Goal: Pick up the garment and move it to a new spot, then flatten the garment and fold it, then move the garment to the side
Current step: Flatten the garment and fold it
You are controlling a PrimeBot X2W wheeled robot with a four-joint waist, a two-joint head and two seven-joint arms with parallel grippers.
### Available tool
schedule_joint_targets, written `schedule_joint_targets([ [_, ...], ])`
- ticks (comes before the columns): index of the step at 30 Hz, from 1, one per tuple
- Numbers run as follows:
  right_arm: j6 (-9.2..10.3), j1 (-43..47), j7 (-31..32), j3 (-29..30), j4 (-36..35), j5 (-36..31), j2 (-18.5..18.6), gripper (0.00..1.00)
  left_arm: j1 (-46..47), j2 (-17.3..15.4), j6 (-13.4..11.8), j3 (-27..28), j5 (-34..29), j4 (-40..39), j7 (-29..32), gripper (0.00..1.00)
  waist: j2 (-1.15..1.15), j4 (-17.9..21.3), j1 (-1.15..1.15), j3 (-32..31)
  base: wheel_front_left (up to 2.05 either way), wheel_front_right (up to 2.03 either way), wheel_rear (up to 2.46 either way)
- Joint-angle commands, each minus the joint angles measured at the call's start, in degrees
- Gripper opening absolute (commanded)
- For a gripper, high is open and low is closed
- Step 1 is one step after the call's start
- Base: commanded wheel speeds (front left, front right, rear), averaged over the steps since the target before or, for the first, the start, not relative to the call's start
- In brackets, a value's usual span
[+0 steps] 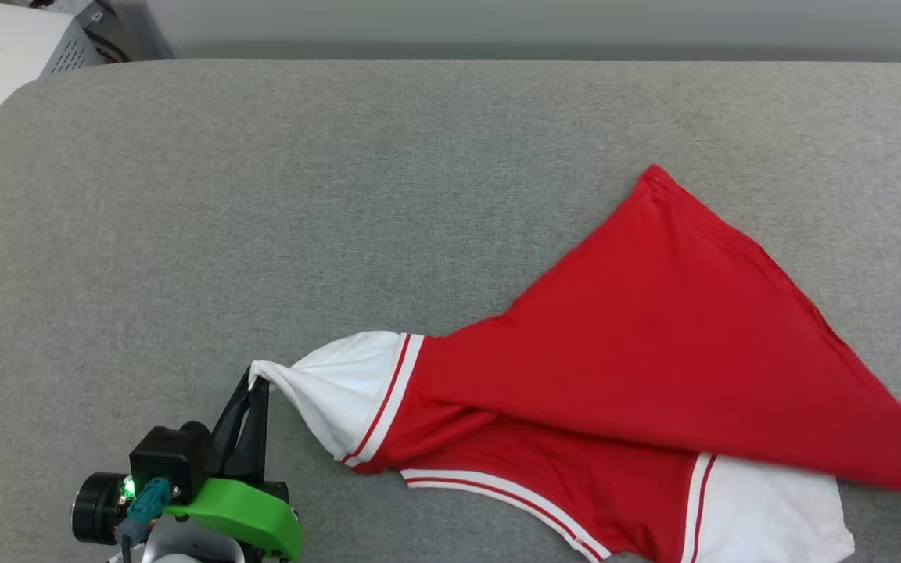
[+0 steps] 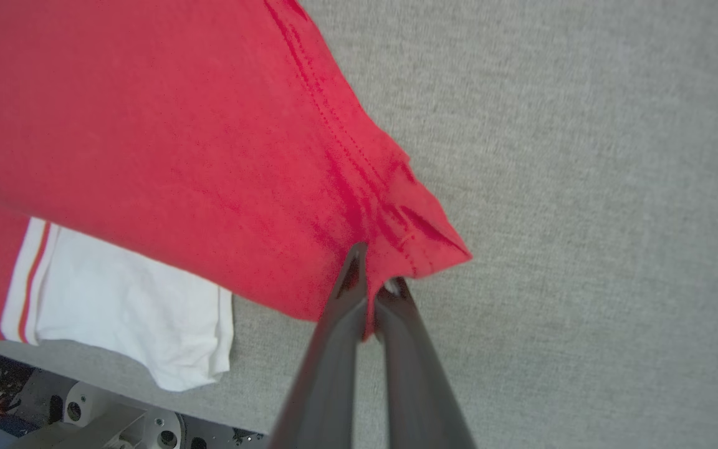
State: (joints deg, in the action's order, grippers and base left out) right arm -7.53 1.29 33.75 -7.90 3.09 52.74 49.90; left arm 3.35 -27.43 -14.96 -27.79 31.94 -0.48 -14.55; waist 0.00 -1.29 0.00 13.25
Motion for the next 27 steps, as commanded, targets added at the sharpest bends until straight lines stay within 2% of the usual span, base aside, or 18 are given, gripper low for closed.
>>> schedule_joint_targets([
  [1,0.04,3.63,-0.5,1.17,-0.48,-0.06,-1.99,0.0,-0.77,-0.46,-0.43,0.18,0.56,-0.25,0.12,0.0,0.0,1.22,0.0,-0.93,0.0,0.0,0.0],
  [4,0.04,10.3,-0.66,2.52,-0.48,-1.86,-6.54,0.0,-0.52,-0.5,-0.44,0.05,0.54,-0.49,0.25,0.0,0.0,0.93,0.0,-0.37,0.0,0.0,0.0],
  [7,0.04,12.65,-1.84,3.19,1.15,-3.66,-10.79,0.0,-0.24,-0.43,-0.55,-0.07,0.52,-0.54,0.39,0.0,0.0,0.65,0.0,-0.05,0.0,0.0,0.0],
  [8,0.04,12.75,-2.35,3.64,1.74,-4.37,-11.88,0.05,-0.16,-0.43,-0.57,-0.11,0.53,-0.51,0.45,0.0,0.0,0.58,0.0,-0.03,0.0,0.0,0.0],
  [9,0.04,12.46,-3.01,4.31,2.01,-4.99,-12.62,0.46,-0.16,-0.46,-0.62,-0.09,0.55,-0.5,0.48,0.0,0.0,0.59,0.0,-0.03,0.0,0.0,0.0],
  [10,0.04,11.85,-4.0,5.28,1.92,-5.78,-13.25,1.0,-0.19,-0.51,-0.69,-0.06,0.61,-0.48,0.53,0.0,0.0,0.64,0.0,-0.04,0.0,0.0,0.0],
  [15,0.04,8.82,-5.93,9.54,-2.47,-7.73,-12.55,1.0,-0.24,-0.59,-0.83,-0.27,0.61,-0.48,0.65,0.0,0.0,0.55,0.0,-0.61,0.0,0.0,0.0],
  [20,0.04,4.17,-4.92,12.92,-10.39,-9.29,-9.35,1.0,0.68,-0.29,-0.73,-0.76,0.26,-1.11,0.74,0.0,0.0,-0.53,0.0,-0.32,0.0,0.0,0.0],
  [24,0.04,-3.14,-1.9,12.21,-14.65,-10.0,-6.96,1.0,2.3,0.15,-0.53,-1.5,-0.42,-1.55,0.97,0.0,0.0,-1.91,0.0,1.01,0.0,0.0,0.0],
  [27,0.04,-10.13,2.33,8.52,-15.17,-9.78,-5.58,1.0,4.09,0.76,-0.12,-2.27,-1.02,-1.76,1.14,0.0,0.0,-3.34,0.0,2.55,0.0,0.0,0.0],
])
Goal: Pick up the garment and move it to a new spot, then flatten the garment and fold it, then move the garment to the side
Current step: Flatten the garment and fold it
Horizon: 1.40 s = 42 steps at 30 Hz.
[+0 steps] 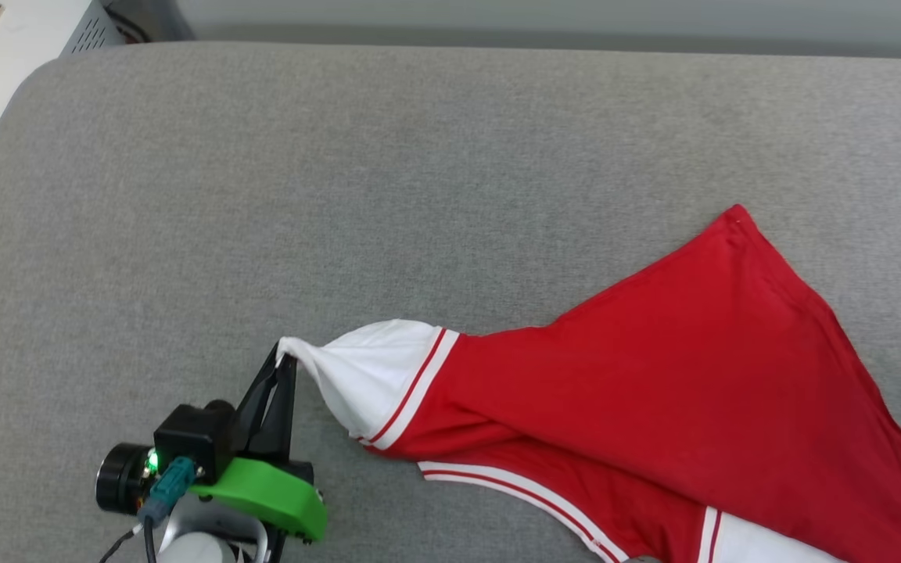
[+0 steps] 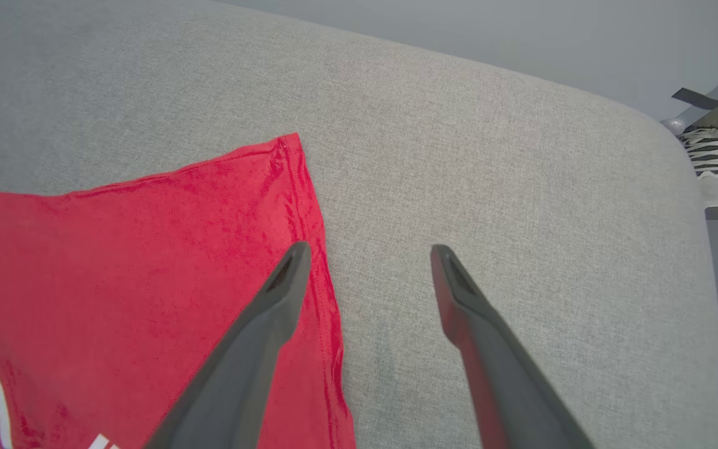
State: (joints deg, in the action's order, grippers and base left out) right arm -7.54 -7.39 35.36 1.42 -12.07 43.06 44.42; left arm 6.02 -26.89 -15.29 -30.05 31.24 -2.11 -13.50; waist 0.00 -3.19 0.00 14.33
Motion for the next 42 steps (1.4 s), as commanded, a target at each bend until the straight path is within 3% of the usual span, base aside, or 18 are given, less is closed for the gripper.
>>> schedule_joint_targets([
  [1,0.05,-3.63,2.16,-2.3,0.29,0.02,0.04,1.0,1.93,0.37,0.35,-0.16,-0.46,-0.1,0.09,0.0,0.0,-1.8,0.0,2.01,0.0,0.0,0.0],
  [4,0.05,-11.59,7.08,-8.73,3.05,-1.39,0.69,1.0,3.77,0.92,0.93,-0.55,-0.92,0.22,-0.04,0.0,0.0,-3.13,0.0,3.71,0.0,0.0,0.0],
  [6,0.05,-21.72,13.56,-16.45,9.19,-2.09,-0.42,1.0,5.83,1.86,1.51,-0.95,-1.49,0.7,-0.32,0.0,0.0,-4.81,0.0,5.81,0.0,0.0,0.0],
  [10,0.05,-29.59,17.37,-22.56,16.53,-3.63,-1.64,1.0,7.94,3.12,2.46,-1.7,-2.1,1.27,-0.61,0.0,0.0,-6.76,0.0,7.88,0.0,0.0,0.0],
  [18,0.05,-35.46,13.47,-29.66,30.31,-4.82,-4.63,1.0,11.35,5.74,4.13,-2.6,-3.06,3.12,-1.12,0.0,0.0,-9.23,0.0,11.26,0.0,0.0,0.0],
  [21,0.05,-33.93,11.96,-35.61,35.46,-2.62,-4.61,1.0,12.34,6.64,5.15,-2.48,-3.31,4.97,-1.31,0.0,0.0,-9.29,0.0,11.6,0.0,0.0,0.0],
  [22,0.05,-33.93,10.92,-36.53,35.56,-1.91,-4.48,0.27,12.4,6.75,5.32,-2.34,-3.32,5.43,-1.34,0.0,0.0,-9.07,0.0,11.31,0.0,0.0,0.0],
  [23,0.05,-34.03,9.82,-37.12,35.52,-1.5,-4.41,0.0,12.36,6.81,5.42,-2.18,-3.3,5.83,-1.37,0.0,0.0,-8.8,0.0,10.92,0.0,0.0,0.0],
  [28,0.05,-36.14,0.3,-38.13,34.72,-0.28,-4.02,0.0,11.62,6.85,6.39,-0.7,-2.58,8.6,-1.45,0.0,0.0,-6.65,0.0,6.87,0.0,0.0,0.0],
  [29,0.05,-36.96,-5.92,-37.28,33.93,-0.3,-3.7,0.0,11.85,6.27,7.0,-0.03,-3.07,9.24,-1.47,0.0,0.0,-5.37,0.0,3.86,0.0,0.0,0.0],
  [33,0.05,-36.97,-14.11,-34.91,32.39,-1.05,-3.14,0.0,13.45,5.04,7.35,1.68,-3.36,8.09,-1.48,0.0,0.0,-3.51,0.0,0.51,0.0,0.0,0.0],
  [37,0.05,-36.08,-19.93,-32.05,30.01,-1.62,-3.47,0.0,17.09,3.09,7.96,2.93,-3.87,5.78,-0.71,0.0,0.0,-1.58,0.0,-2.02,0.0,0.0,0.0],
  [42,0.05,-35.75,-22.59,-28.3,25.28,-2.61,-4.07,0.0,24.24,0.74,9.2,3.83,-4.76,2.25,2.81,0.0,0.0,0.52,0.0,-2.96,0.0,0.0,0.0],
])
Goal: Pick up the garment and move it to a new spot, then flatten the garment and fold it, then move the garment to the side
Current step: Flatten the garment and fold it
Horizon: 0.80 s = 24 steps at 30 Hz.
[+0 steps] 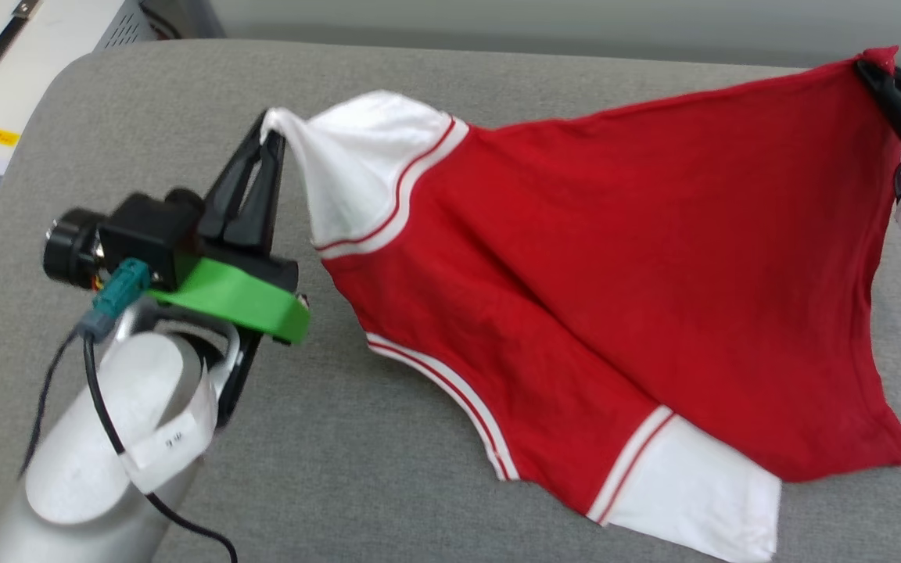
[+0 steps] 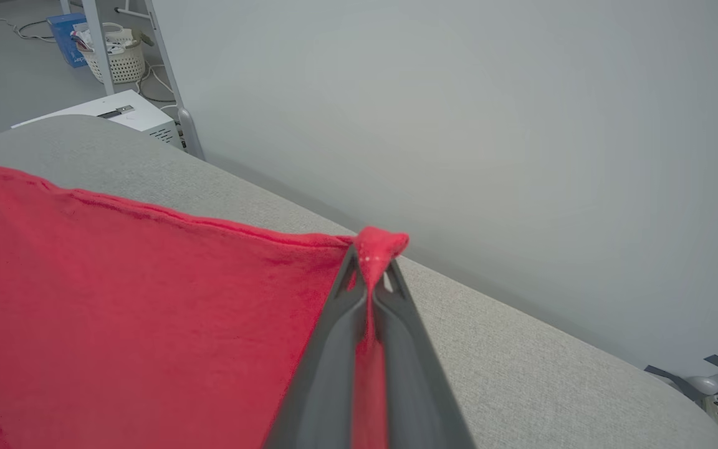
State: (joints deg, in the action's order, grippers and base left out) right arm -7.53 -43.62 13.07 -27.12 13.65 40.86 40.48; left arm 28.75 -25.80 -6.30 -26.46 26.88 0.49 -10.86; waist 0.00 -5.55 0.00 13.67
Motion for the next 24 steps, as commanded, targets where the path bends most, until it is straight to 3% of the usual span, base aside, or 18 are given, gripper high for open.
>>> schedule_joint_targets([
  [1,0.04,0.18,-0.2,0.97,-1.74,-0.88,-0.19,0.0,3.42,-0.86,0.57,0.31,-0.7,-1.0,1.24,0.0,0.0,3.31,0.0,-2.06,0.0,0.0,0.0],
  [10,0.04,-11.06,2.7,9.05,-6.16,-5.8,-3.28,0.0,27.22,-1.46,6.01,1.6,-1.28,0.45,8.22,0.0,0.0,5.72,0.0,5.64,0.0,0.0,0.0],
  [16,0.04,-26.13,4.58,10.97,-1.87,-10.69,-6.77,0.0,48.4,1.75,9.52,2.25,-1.69,9.69,9.88,0.0,0.0,6.42,0.0,11.93,0.0,0.0,0.0],
  [24,0.04,-47.26,2.9,9.31,7.94,-15.21,-9.1,0.0,69.34,3.83,12.43,1.83,-2.24,21.81,8.92,0.0,0.0,6.33,0.0,17.13,0.0,0.0,0.0],
])
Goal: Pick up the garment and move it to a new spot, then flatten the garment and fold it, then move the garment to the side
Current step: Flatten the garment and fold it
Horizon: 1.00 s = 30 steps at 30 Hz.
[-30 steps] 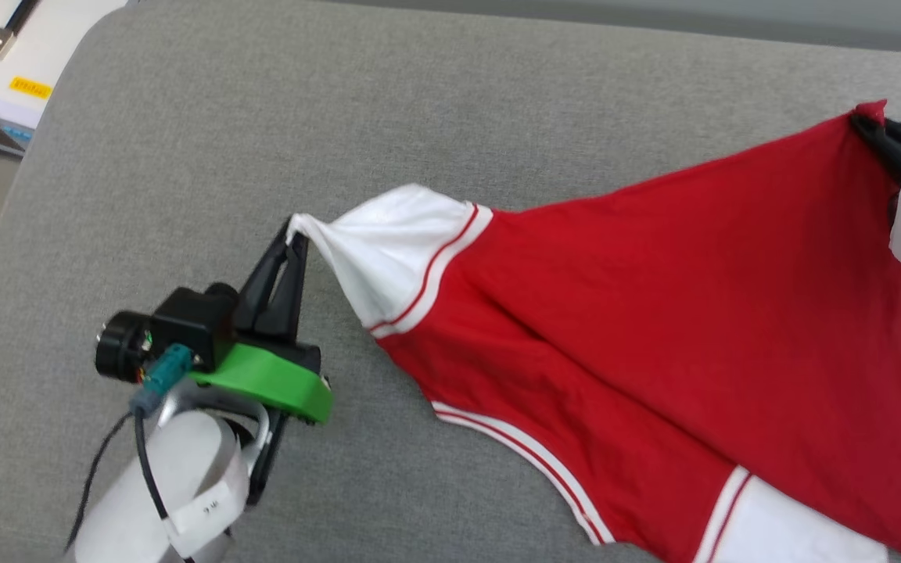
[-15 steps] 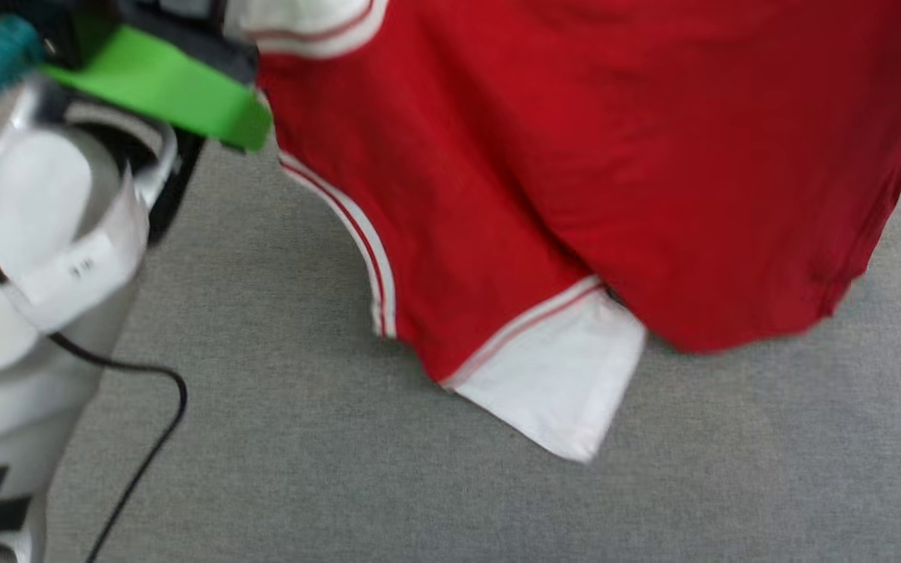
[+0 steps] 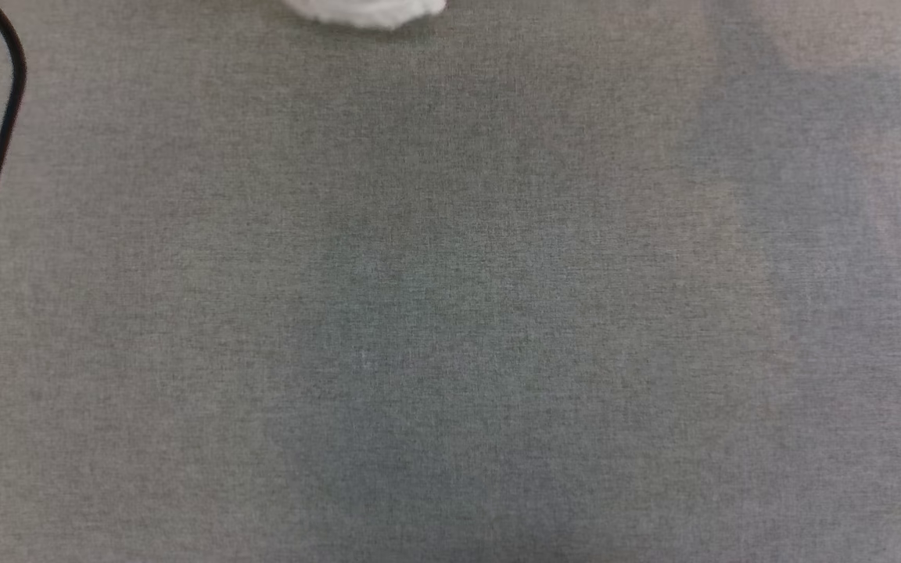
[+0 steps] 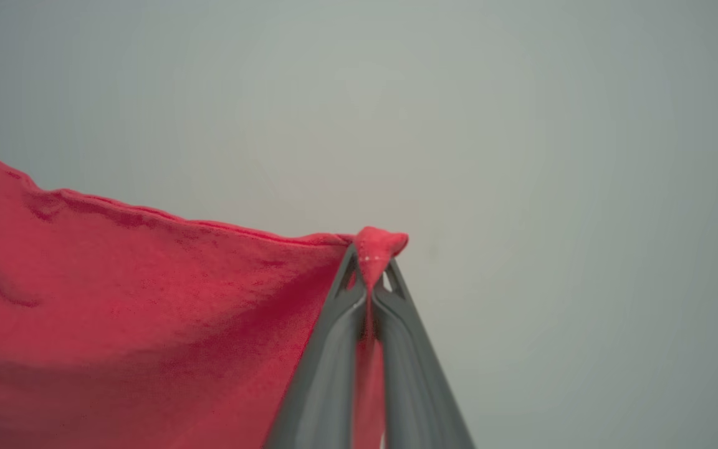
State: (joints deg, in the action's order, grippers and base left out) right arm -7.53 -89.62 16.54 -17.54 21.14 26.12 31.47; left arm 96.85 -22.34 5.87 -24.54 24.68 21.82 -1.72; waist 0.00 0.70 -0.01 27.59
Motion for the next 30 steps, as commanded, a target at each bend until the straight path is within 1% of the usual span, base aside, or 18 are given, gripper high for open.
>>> schedule_joint_targets([
  [1,0.04,-3.3,-1.22,-0.69,1.58,-0.86,-0.13,0.0,2.94,0.35,0.43,-0.23,-0.13,1.63,-0.31,0.0,0.0,0.02,0.01,3.63,0.0,0.0,0.0],
  [4,0.04,-8.94,-3.3,-2.16,5.71,-1.9,-0.14,0.0,7.71,0.24,0.99,-1.28,-0.29,5.67,-0.92,0.0,0.0,-0.11,0.01,5.01,0.0,0.0,0.0],
  [8,0.04,-13.25,-6.12,-4.86,11.88,-2.39,-0.8,0.0,10.02,0.47,1.37,-3.15,0.1,9.99,-2.7,0.0,0.0,-0.22,0.01,6.38,0.0,0.0,0.0],
  [11,0.04,-13.21,-8.09,-7.46,15.55,-1.23,-1.4,0.0,9.02,0.57,1.48,-4.33,0.9,12.3,-4.25,0.0,0.0,-0.24,0.01,7.02,0.0,0.0,0.0],
  [15,0.04,-9.31,-11.5,-11.63,18.03,1.77,-1.76,0.0,5.27,-0.06,1.56,-5.6,2.1,14.33,-7.47,0.0,0.0,0.0,0.01,7.01,0.0,0.0,0.0],
  [19,0.04,-3.33,-14.73,-15.5,18.92,5.59,-2.24,0.0,-1.21,-1.08,1.59,-7.84,3.3,15.64,-9.92,0.0,0.0,0.12,0.01,5.76,0.0,0.0,0.0],
  [23,0.04,4.19,-17.94,-19.78,18.55,9.33,-2.18,0.0,-11.04,-2.12,1.6,-8.97,5.18,15.09,-11.81,0.0,0.0,0.01,0.01,3.3,0.0,0.0,0.0],
  [25,0.04,8.31,-19.13,-22.03,17.98,10.79,-1.6,0.0,-16.51,-2.62,1.5,-9.36,5.58,14.06,-12.37,0.0,0.0,-0.13,0.01,1.75,0.0,0.0,0.0],
  [27,0.04,12.17,-20.4,-23.31,17.34,12.5,-0.86,0.0,-21.59,-2.98,0.76,-9.43,5.89,12.66,-12.74,0.0,0.0,-0.32,0.01,0.17,0.0,0.0,0.0],
  [30,0.04,20.09,-21.77,-26.55,15.58,14.76,0.82,0.0,-31.72,-3.95,-0.89,-9.46,6.71,9.07,-13.05,0.0,0.0,-0.43,0.01,-2.95,0.0,0.0,0.0],
])
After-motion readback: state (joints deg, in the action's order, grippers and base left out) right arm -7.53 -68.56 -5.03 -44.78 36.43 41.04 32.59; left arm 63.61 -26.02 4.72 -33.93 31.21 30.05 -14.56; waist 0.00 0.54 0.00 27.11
